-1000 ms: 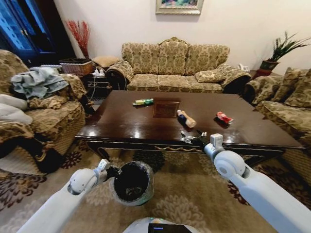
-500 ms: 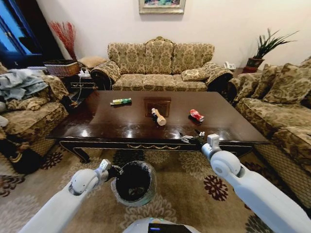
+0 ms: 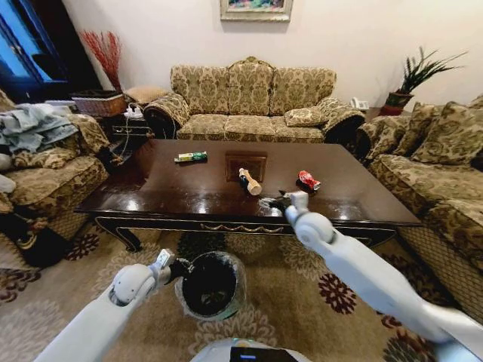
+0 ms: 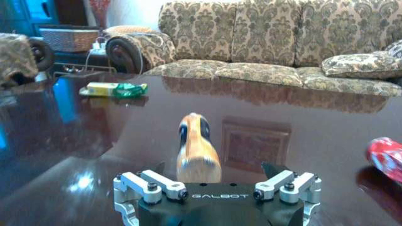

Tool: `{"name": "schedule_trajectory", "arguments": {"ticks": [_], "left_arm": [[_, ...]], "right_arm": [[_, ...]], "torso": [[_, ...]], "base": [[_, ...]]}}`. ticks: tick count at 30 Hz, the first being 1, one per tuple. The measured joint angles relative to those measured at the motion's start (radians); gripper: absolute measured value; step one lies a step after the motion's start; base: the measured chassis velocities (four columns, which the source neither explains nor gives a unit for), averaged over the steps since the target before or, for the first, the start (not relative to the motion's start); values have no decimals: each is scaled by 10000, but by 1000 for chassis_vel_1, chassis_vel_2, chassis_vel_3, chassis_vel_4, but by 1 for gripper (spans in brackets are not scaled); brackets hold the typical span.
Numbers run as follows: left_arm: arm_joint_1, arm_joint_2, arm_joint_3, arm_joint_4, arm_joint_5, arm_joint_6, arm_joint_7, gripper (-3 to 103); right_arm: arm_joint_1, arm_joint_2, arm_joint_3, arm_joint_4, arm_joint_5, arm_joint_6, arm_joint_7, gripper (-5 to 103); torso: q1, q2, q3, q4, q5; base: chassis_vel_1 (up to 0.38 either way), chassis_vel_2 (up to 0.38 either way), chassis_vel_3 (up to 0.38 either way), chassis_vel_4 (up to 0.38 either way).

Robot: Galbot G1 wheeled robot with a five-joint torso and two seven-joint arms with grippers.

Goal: Move to the front of the table and place the trash on the table into the trash bin.

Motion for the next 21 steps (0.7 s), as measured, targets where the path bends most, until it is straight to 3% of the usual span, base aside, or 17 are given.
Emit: {"name": "schedule_trajectory", "arguments": {"ticks": [7,21], "left_arm": [[5,1,-100,35,-30,0,39,0],[-209,72,-93,285,-158,-107,121,0]], "right_arm": [[1213,1456,-238,-1947,565,262,62,100],[1677,2404,-90,-4045,772,-62,-189,100]], "torso": [[0,0,0,5,1],[-1,0,-1,0,4]], "base": [[0,0,0,0],[0,0,0,0]]}}
